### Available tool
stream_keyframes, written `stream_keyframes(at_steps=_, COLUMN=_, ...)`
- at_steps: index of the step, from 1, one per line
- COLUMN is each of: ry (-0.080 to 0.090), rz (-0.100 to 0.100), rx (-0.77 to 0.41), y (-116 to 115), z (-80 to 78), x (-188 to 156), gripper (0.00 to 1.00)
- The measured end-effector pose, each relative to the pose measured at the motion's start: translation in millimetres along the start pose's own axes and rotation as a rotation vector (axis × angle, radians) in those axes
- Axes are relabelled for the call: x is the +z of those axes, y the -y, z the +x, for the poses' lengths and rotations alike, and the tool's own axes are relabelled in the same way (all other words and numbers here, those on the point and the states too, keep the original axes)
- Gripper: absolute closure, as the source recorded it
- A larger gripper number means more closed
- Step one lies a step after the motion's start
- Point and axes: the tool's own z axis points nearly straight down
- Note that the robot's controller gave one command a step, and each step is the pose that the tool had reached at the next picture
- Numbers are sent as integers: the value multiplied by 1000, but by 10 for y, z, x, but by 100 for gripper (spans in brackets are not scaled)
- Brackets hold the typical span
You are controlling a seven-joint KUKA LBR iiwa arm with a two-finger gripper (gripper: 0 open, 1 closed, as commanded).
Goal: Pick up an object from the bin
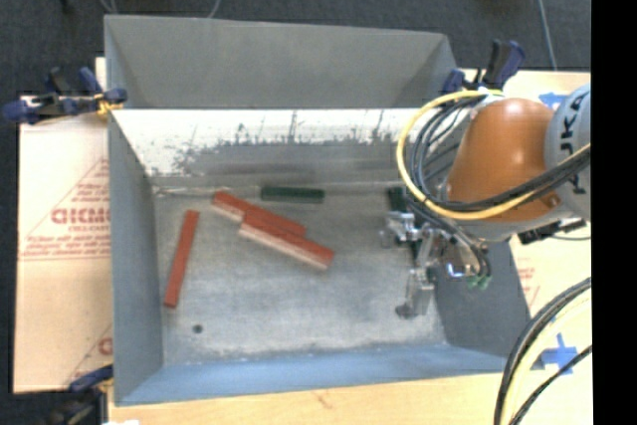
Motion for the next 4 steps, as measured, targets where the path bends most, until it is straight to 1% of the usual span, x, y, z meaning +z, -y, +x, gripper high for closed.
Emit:
stream_keyframes(at_steps=1, ry=1, rz=-5, rx=101, y=-482, z=-621, x=438, gripper=0)
stream_keyframes(at_steps=2, ry=8, rz=-3, rx=48, y=-955, z=-1057, x=794, gripper=0)
stream_keyframes(at_steps=3, ry=3, rz=-1, rx=50, y=-927, z=-1038, x=787, gripper=100)
stream_keyframes(at_steps=4, ry=12, rz=-1, rx=-93, y=-926, z=-1292, x=-753, gripper=100)
